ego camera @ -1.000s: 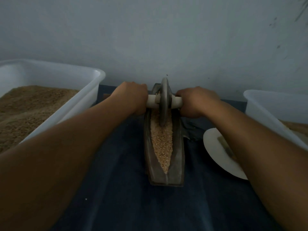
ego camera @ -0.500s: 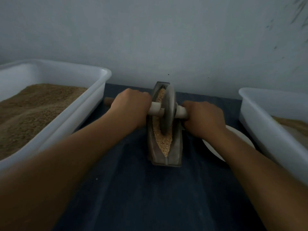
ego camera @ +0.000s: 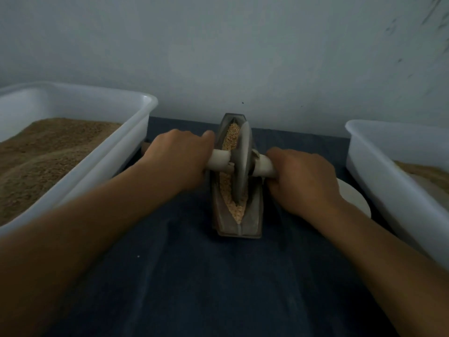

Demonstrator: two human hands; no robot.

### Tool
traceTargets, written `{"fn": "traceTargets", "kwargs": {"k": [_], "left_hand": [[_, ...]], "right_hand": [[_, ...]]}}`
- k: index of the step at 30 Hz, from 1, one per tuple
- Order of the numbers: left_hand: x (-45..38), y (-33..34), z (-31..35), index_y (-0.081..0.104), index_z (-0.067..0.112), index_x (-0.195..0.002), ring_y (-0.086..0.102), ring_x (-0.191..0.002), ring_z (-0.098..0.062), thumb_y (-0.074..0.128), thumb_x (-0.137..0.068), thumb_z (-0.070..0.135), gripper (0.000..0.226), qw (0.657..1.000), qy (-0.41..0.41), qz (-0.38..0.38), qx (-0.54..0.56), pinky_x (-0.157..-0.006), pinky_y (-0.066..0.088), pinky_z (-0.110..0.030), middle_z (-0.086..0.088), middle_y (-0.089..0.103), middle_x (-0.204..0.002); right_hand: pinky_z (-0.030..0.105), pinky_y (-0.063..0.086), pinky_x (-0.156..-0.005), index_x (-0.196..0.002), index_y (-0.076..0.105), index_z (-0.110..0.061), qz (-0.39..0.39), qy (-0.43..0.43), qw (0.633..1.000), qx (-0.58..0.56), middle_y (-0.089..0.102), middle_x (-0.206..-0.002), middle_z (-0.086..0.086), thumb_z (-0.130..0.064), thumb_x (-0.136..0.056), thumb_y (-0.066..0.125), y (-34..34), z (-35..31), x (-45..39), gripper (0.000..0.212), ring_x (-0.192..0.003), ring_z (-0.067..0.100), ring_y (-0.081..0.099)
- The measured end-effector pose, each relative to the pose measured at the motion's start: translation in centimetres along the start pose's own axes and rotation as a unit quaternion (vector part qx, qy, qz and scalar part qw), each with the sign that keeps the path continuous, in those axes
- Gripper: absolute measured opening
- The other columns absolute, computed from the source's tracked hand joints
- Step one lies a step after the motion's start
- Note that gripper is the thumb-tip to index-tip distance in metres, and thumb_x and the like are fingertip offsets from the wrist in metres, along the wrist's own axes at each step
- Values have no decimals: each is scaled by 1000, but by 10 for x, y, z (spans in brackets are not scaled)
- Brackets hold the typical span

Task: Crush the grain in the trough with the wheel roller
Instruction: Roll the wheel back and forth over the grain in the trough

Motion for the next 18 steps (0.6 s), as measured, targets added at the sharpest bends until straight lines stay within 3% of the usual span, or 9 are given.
{"fn": "traceTargets", "kwargs": {"k": [6, 10, 14, 18], "left_hand": [[-31, 11, -3, 29, 19, -98, 59, -81, -28, 67, -86, 26, 41, 999, -31, -3, 13, -65, 37, -39, -10, 62, -100], [-51, 17, -9, 39, 14, -107, 61, -94, -36, 65, -86, 18, 33, 998, -58, -11, 36, -68, 38, -42, -15, 62, -105], [-74, 16, -10, 45, 9, -113, 59, -98, -36, 63, -88, 15, 32, 996, -77, -26, 32, -71, 37, -42, -16, 59, -109], [-81, 29, -15, 45, 5, -123, 58, -101, -36, 68, -85, 19, 46, 994, -75, -76, 31, -76, 44, -44, -18, 58, -114]], "right_hand": [[28, 21, -49, -99, 57, -29, -47, 35, 998, -2, 63, -84, -3, -44, -80, 67, 32, 18, -31, 27, -69, 22, 54], [24, 17, -47, -93, 61, -30, -80, 60, 995, -10, 64, -86, -2, -38, -77, 66, 49, 29, -60, 18, -65, 20, 47], [28, 37, -61, -104, 64, -30, -132, 71, 988, -34, 67, -105, 2, -36, -82, 65, 72, 40, -81, 23, -88, 27, 62], [27, 32, -57, -106, 64, -26, -135, 53, 989, 0, 67, -108, 3, -41, -83, 64, 76, 40, -92, 27, -92, 27, 63]]}}
Point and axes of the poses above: each hand's wrist, its own x-axis away from the middle knuckle, its own y-axis out of the palm, z = x × y, the point moved 10 cm from there along -x, towards the middle knuckle
